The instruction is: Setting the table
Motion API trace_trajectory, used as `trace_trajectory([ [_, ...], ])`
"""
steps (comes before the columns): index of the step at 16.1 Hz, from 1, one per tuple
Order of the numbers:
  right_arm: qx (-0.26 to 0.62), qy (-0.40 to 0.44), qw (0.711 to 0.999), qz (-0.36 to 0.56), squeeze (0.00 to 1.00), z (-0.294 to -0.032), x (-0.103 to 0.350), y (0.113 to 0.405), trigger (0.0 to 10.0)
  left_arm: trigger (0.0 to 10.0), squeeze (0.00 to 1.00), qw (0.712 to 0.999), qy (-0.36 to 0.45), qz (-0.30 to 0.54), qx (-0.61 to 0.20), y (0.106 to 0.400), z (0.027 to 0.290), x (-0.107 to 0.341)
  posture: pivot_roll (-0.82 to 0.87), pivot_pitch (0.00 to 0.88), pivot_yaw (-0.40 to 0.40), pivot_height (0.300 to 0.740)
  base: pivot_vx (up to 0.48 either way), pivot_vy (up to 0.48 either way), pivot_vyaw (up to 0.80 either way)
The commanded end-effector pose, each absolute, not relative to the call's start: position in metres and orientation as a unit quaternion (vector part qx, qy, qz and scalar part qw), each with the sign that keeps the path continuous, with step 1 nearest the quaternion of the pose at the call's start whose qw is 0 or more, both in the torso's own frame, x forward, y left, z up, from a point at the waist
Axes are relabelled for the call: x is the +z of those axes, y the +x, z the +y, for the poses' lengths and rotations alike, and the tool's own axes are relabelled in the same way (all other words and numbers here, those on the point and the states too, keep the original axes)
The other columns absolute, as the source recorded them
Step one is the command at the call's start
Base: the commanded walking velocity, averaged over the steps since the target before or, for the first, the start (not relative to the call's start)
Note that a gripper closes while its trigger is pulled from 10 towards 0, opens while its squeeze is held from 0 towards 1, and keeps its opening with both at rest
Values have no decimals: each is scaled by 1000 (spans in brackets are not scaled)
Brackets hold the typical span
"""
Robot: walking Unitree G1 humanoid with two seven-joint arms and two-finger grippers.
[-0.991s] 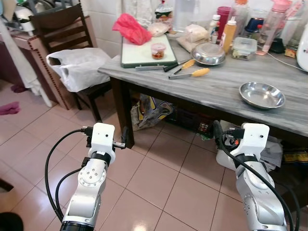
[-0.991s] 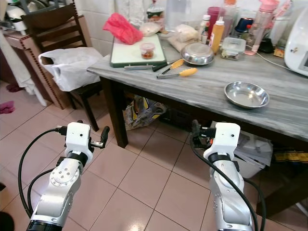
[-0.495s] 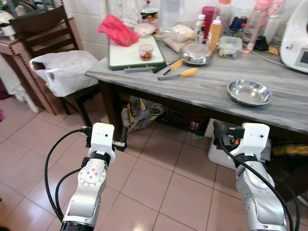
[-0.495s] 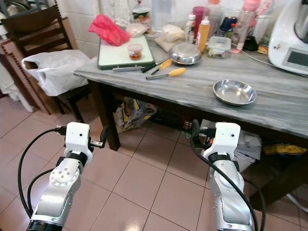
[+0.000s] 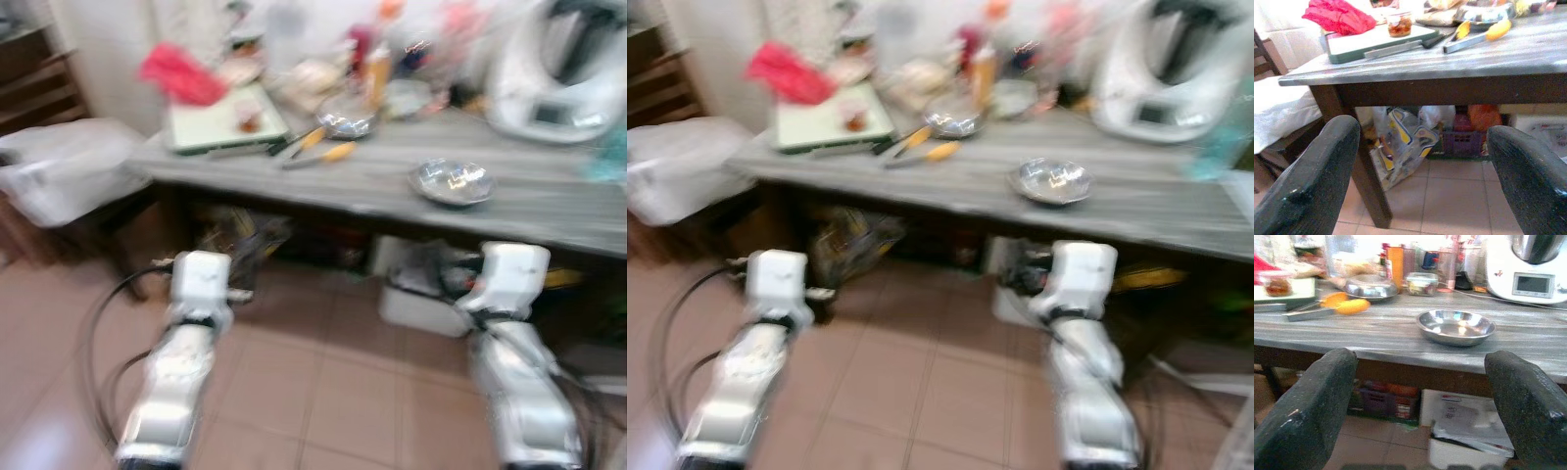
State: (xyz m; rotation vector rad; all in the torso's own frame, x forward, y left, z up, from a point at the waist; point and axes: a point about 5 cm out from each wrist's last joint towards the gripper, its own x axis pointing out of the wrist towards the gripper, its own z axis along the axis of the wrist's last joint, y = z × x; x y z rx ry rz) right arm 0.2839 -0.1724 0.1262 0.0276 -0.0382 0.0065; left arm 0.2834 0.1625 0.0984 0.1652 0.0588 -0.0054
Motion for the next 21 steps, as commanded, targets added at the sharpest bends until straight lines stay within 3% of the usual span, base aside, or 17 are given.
trace_trajectory([
  [1, -9, 7, 1000, -19, 0, -181, 127, 284, 10000, 10000, 0, 997, 80, 19, -12, 286, 154, 103, -40, 0, 13, 740, 0, 0, -800],
  [9, -11, 7, 1000, -26, 0, -184, 129, 278, 10000, 10000, 0, 997, 76, -2, -6, 280, 164, 110, -45, 0, 13, 740, 0, 0, -800],
  [21, -1, 6, 999, -32, 0, -178, 130, 277, 10000, 10000, 0, 995, 95, 5, -32, 282, 159, 108, -47, 0, 21, 740, 0, 0, 0],
])
